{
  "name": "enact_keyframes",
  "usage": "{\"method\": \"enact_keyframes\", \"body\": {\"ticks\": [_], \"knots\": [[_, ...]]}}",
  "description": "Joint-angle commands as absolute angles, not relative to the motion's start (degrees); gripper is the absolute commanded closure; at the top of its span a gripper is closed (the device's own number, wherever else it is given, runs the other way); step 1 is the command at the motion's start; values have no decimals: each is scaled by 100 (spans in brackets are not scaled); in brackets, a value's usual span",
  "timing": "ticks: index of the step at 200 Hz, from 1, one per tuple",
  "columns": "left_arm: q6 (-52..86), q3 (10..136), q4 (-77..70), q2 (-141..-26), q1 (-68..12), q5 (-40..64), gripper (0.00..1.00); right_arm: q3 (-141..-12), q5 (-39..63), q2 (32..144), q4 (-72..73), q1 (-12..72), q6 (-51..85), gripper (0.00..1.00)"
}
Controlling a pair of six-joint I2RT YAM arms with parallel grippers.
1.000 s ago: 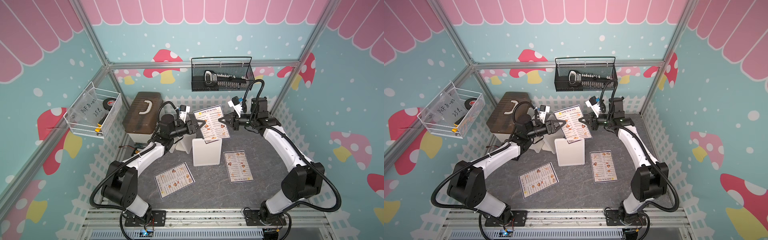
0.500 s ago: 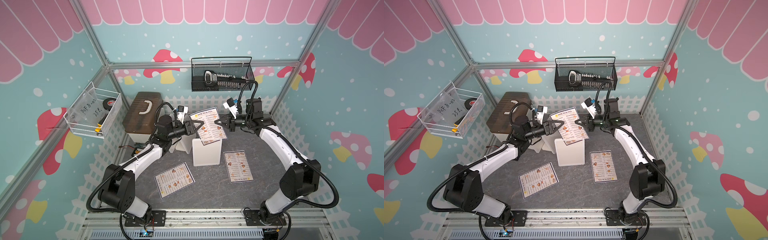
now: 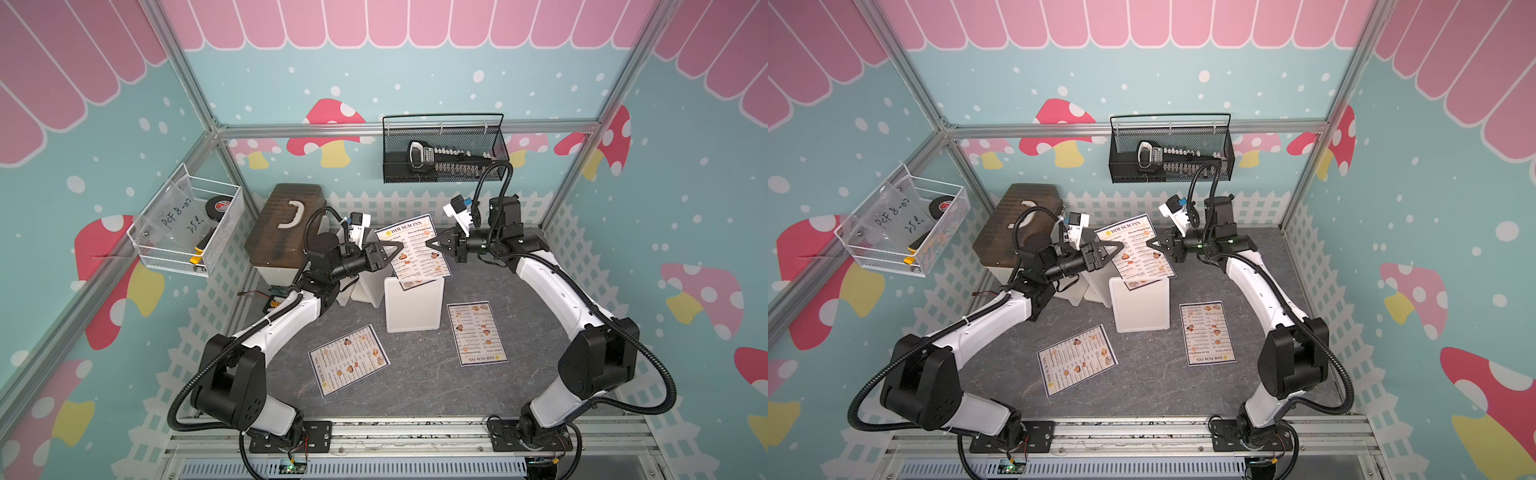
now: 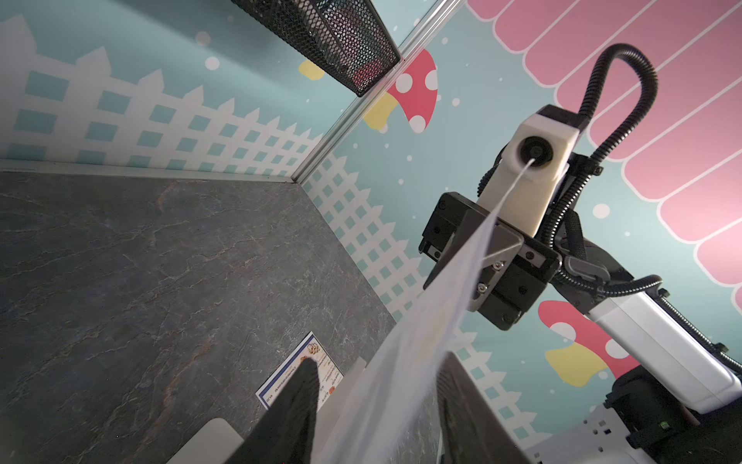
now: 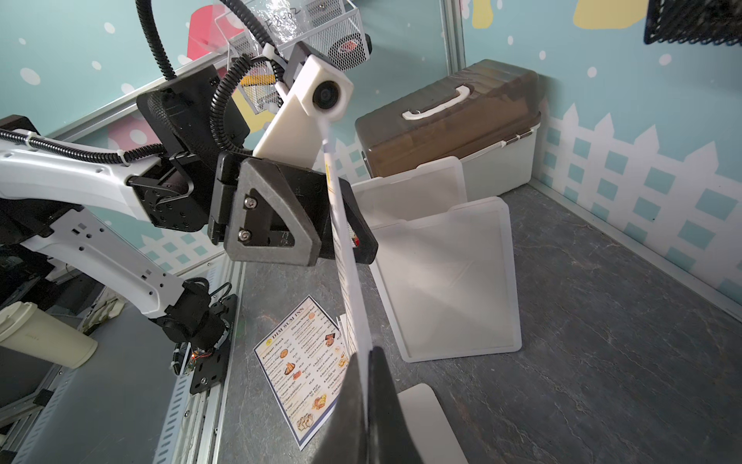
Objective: Insert the menus into the narrow rack
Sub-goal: Insert the menu into the narrow rack.
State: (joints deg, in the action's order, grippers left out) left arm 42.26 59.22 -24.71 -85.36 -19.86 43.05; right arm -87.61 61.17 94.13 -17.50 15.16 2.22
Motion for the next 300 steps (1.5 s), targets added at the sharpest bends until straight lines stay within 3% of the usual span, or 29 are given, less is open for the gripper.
{"method": "enact_keyframes", "body": {"ticks": [1,300], "knots": [[4257,5812,-2560,-8385,-1925,4192,53,-8823,6153,9418,-1645,1563,176,100],[4301,5727,-2680,-8350,-1845,4197,51,-7766,5887,9141,353,1616,1710,100]]}}
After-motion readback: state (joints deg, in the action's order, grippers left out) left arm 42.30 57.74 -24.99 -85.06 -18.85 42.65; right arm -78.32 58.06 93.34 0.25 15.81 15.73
